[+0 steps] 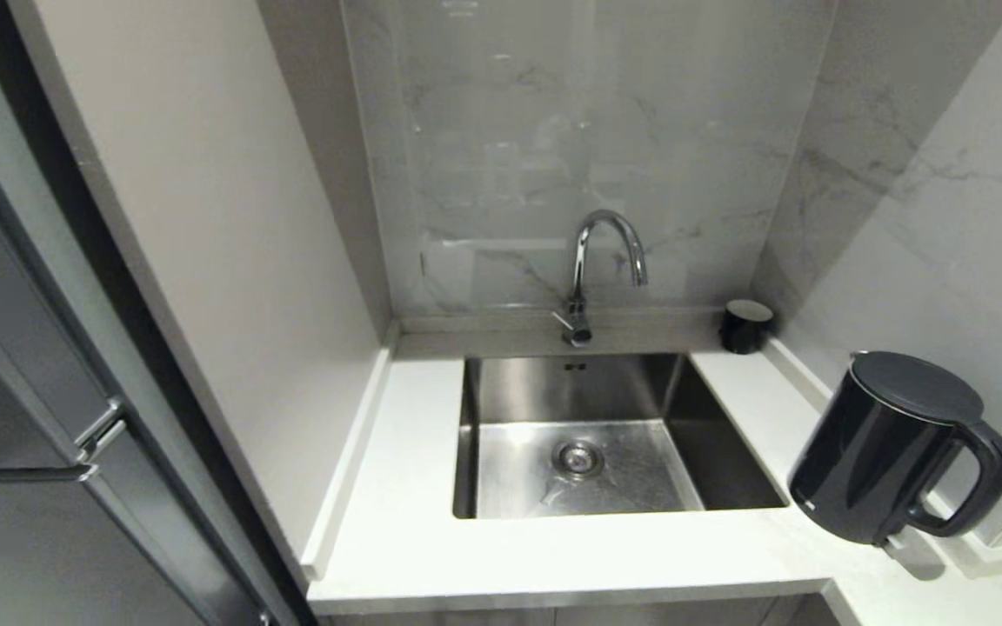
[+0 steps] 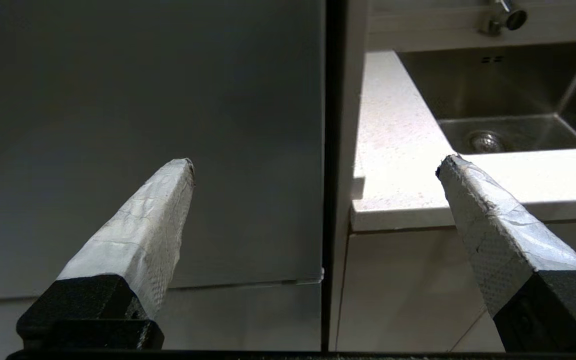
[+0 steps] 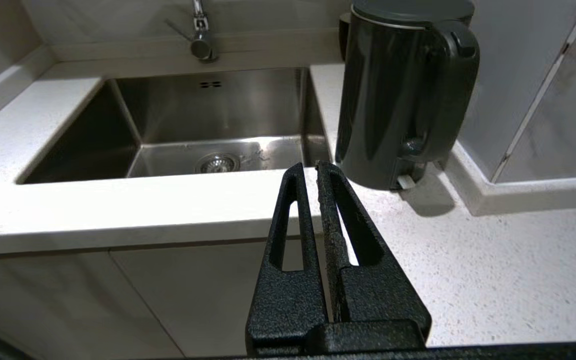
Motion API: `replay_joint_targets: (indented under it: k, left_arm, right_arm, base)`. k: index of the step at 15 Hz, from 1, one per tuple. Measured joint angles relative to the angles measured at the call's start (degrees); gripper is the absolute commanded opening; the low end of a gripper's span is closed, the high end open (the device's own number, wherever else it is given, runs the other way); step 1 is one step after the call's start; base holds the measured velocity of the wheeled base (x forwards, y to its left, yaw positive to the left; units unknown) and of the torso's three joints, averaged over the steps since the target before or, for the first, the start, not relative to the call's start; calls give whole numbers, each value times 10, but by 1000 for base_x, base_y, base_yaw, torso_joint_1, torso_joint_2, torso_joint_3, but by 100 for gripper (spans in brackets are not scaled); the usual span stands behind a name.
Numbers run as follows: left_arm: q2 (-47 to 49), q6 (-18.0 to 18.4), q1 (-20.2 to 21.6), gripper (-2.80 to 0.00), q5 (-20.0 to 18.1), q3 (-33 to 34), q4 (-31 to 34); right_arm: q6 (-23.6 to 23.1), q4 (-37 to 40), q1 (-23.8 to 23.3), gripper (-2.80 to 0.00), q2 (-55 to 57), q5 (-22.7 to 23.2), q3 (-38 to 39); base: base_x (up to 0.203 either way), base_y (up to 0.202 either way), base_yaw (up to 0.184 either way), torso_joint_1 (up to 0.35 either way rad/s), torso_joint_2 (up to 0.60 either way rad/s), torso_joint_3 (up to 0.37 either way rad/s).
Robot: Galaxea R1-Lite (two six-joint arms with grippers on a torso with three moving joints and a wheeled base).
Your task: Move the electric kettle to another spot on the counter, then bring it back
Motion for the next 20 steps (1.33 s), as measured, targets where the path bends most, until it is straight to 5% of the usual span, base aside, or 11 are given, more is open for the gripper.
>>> replay_joint_targets:
  k: [10,20]
  left_arm:
    - [0,0,-1,0,0,0,1]
    - [0,0,-1,0,0,0,1]
  right_arm:
    - [0,0,0,-280,0,0,0]
    - [1,0,0,-280,0,0,0]
  base:
    - [0,118,-1,2,2,1]
    - [0,0,0,-76,180,103]
